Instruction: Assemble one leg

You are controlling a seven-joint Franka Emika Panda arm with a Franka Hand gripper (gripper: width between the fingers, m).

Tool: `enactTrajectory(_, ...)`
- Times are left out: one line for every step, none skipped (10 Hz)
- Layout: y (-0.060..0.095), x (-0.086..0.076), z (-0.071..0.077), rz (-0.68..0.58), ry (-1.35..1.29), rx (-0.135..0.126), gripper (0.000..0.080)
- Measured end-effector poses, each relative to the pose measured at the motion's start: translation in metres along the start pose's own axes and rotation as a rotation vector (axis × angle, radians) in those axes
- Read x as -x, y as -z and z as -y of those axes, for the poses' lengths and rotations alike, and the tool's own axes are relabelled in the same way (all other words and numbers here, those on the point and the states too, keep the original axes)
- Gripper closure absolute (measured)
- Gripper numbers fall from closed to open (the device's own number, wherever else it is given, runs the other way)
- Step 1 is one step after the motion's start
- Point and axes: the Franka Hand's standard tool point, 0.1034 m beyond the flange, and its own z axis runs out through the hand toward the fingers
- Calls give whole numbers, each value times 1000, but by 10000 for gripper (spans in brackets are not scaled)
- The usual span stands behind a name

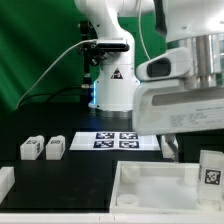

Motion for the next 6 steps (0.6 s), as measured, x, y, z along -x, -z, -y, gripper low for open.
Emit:
enactTrajectory(-2, -5, -4, 55, 7, 5, 150)
enactTrajectory(-2, -13, -7, 30, 4, 9, 150)
enactTrajectory(-3, -12, -6, 32, -17, 9, 150)
enactTrajectory(-4, -12, -4, 33, -29, 8, 150)
enactTrajectory(-4, -12, -5, 33, -29, 9, 150)
enactTrajectory(-3, -12, -5, 33, -30, 9, 297)
